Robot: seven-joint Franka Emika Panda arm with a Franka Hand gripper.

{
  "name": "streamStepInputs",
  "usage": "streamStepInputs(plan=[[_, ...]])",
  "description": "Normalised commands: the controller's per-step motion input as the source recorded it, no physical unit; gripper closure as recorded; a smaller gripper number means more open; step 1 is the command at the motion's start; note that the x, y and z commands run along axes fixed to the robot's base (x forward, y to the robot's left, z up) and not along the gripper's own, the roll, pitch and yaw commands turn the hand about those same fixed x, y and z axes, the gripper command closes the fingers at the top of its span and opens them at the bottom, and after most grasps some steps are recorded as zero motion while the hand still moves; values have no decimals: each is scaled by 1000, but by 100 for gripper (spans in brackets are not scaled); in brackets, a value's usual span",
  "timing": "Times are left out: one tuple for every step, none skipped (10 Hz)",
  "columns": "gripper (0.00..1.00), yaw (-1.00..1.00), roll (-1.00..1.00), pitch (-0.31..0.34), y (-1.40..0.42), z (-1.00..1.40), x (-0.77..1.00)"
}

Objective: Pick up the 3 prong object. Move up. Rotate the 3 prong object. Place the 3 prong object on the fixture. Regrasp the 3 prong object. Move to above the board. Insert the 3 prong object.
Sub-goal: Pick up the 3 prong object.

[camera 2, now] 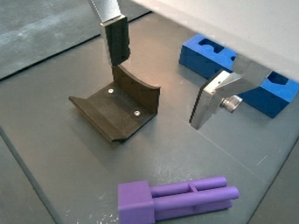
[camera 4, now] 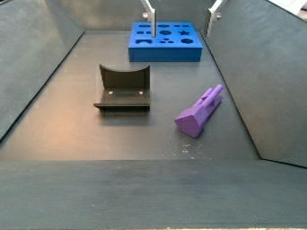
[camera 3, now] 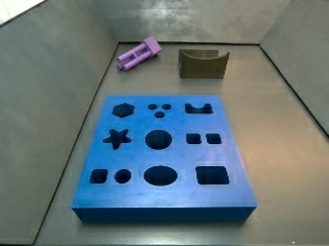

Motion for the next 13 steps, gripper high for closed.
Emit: streamStepInputs(plan=[[0, -71, 0, 0, 117, -131, 43], [0, -303, -21, -36, 437, -260, 0], [0, -280, -96, -99, 557, -309, -97], [0, -371, -96, -67, 466, -400, -106], [0, -623, -51, -20, 289, -491, -20], [0, -706, -70, -7, 166, -640, -97], [0, -786, -114, 0, 74, -854, -197], [0, -749, -124, 0, 100, -811, -194], [0, -703, -151, 0, 123, -771, -174], [0, -657, -166, 0, 146, -749, -191], [0, -594, -196, -30, 174, -680, -166], [0, -560, -230, -4, 203, -574, 0], [0, -511, -247, -1, 240, -551, 0]])
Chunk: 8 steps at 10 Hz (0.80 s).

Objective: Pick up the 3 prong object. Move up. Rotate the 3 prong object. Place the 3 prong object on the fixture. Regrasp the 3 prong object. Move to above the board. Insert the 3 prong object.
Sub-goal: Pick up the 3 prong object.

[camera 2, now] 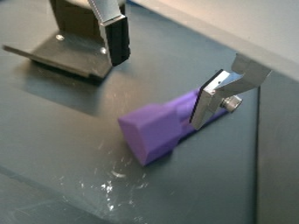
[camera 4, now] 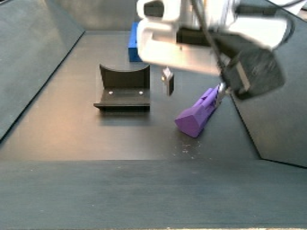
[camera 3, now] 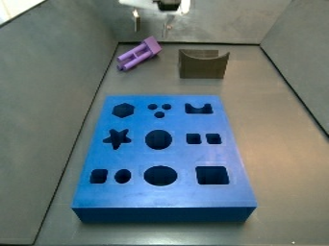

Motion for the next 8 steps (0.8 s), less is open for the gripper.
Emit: streamStepInputs(plan=[[0, -414, -240, -60, 206, -466, 0], [0, -309, -234, -80, 163, -443, 6], [0, -229, -220, -114, 129, -429, 0], [0, -140, -209, -106, 86, -369, 0], [0, -97, -173, -86, 40, -311, 0], [0, -97, -170, -76, 46, -317, 0], [0, -103, -157, -66, 40, -300, 0], [0, -126, -120, -36, 14, -249, 0]])
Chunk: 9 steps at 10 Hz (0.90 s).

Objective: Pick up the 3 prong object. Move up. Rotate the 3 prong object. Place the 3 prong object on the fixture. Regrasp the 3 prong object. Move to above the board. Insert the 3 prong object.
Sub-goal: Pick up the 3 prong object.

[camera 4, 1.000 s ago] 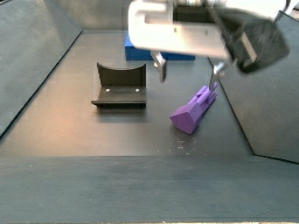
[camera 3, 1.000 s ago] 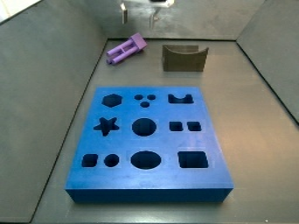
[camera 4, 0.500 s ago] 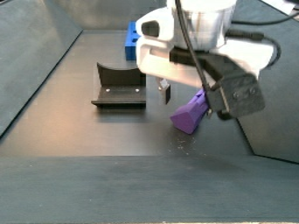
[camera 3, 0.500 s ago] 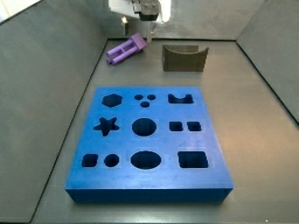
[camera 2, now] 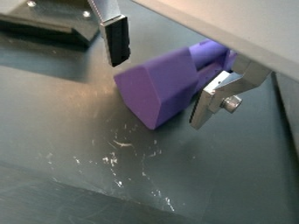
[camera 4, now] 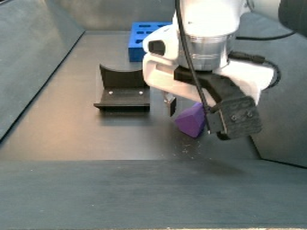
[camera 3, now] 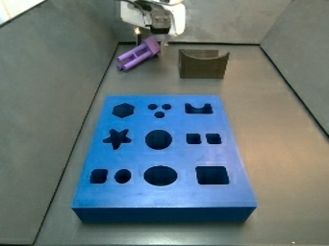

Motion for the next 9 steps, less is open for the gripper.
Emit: streamStepInputs(plan=[[0, -131, -114, -19, 26, -211, 23], [0, -129, -104, 0, 9, -163, 71], [0, -106, -117, 0, 37, -100, 57], [0, -86, -56, 0, 3, -54, 20], [0, -43, -4, 0, 0, -14, 0], [100, 0, 0, 0, 0, 0, 0], [100, 0, 0, 0, 0, 0, 0], [100, 0, 0, 0, 0, 0, 0], [100, 0, 0, 0, 0, 0, 0]])
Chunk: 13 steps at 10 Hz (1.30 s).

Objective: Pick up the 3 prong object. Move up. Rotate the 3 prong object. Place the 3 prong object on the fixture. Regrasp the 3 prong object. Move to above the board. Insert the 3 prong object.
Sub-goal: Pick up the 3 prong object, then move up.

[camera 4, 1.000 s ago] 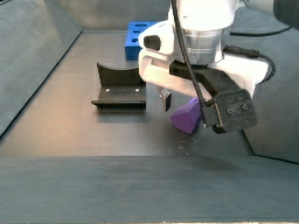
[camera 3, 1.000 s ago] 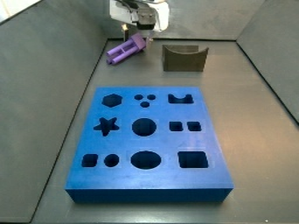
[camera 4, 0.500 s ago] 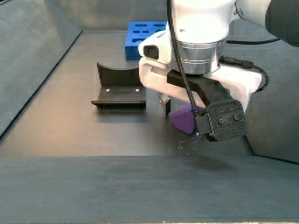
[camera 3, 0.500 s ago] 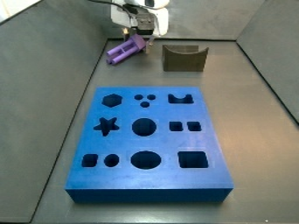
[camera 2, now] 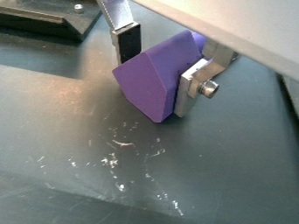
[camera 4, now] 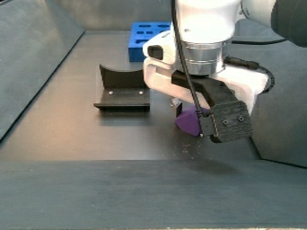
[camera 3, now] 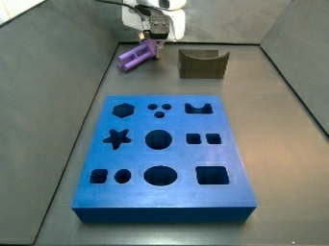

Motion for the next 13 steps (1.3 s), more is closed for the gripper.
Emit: streamStepInputs(plan=[[100, 0, 0, 0, 0, 0, 0], [100, 0, 0, 0, 0, 0, 0], [100, 0, 0, 0, 0, 0, 0], [100, 0, 0, 0, 0, 0, 0], [100, 0, 0, 0, 0, 0, 0], [100, 0, 0, 0, 0, 0, 0], [100, 0, 0, 0, 0, 0, 0], [100, 0, 0, 0, 0, 833, 0], [100, 30, -5, 1, -30, 828, 7], [100, 35, -7, 15, -39, 714, -19], [100, 33, -3, 15, -31, 631, -21], [100, 25, 3, 25, -17, 385, -14], [100, 22, 6, 30, -13, 277, -14]])
